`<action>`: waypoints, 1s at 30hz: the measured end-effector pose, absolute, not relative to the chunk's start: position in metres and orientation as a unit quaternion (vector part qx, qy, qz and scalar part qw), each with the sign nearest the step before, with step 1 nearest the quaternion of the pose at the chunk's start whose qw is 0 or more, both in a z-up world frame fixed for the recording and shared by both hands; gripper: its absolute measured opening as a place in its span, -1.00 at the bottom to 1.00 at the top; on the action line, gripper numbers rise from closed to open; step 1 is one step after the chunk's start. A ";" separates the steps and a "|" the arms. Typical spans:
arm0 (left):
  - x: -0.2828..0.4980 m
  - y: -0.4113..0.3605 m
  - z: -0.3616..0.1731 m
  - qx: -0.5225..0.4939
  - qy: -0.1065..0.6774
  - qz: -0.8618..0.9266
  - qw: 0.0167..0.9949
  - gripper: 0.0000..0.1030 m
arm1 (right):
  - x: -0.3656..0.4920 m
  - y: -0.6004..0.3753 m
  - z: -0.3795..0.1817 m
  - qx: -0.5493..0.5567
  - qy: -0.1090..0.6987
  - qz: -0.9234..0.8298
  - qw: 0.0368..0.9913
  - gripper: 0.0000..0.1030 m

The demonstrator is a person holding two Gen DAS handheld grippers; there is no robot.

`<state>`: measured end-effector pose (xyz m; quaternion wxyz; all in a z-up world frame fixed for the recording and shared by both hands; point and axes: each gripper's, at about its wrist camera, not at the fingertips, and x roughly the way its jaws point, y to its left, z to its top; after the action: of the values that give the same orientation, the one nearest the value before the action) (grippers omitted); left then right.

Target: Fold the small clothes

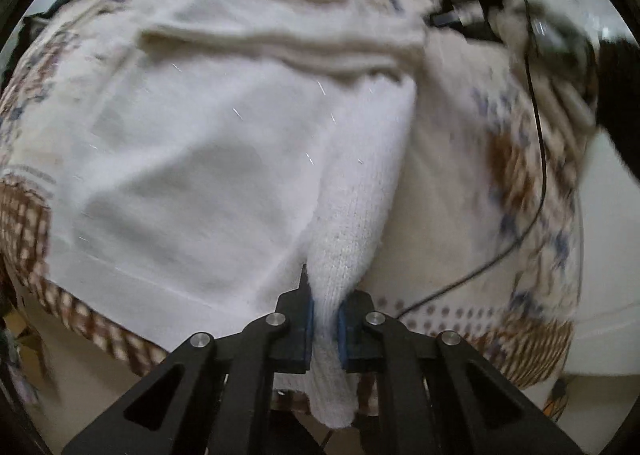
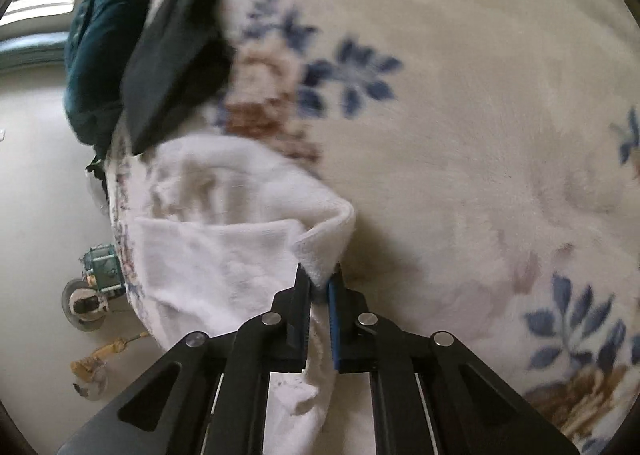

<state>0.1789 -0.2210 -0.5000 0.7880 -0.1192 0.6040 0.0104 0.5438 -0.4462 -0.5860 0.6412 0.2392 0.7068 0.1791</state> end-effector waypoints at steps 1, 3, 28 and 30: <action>0.173 -0.207 -0.491 -0.122 0.594 0.018 0.795 -0.87 | 0.545 -0.441 -0.573 0.230 0.705 0.182 0.646 -0.86; 0.174 -0.180 -0.481 -0.137 0.581 0.035 0.801 -0.87 | 0.548 -0.429 -0.545 0.210 0.699 0.191 0.656 -0.86; 0.123 0.120 -0.566 -0.423 0.558 0.106 0.706 -0.84 | 0.588 0.057 -0.524 -0.083 0.698 0.218 0.678 -0.88; 0.123 0.135 -0.587 -0.439 0.578 0.088 0.682 -0.76 | 0.588 0.076 -0.545 -0.084 0.718 0.213 0.658 -0.84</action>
<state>0.1233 0.1352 -0.5871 0.6819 -0.4394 0.5781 0.0882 0.5883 0.0756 -0.5451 0.6578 -0.0838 0.7176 0.2130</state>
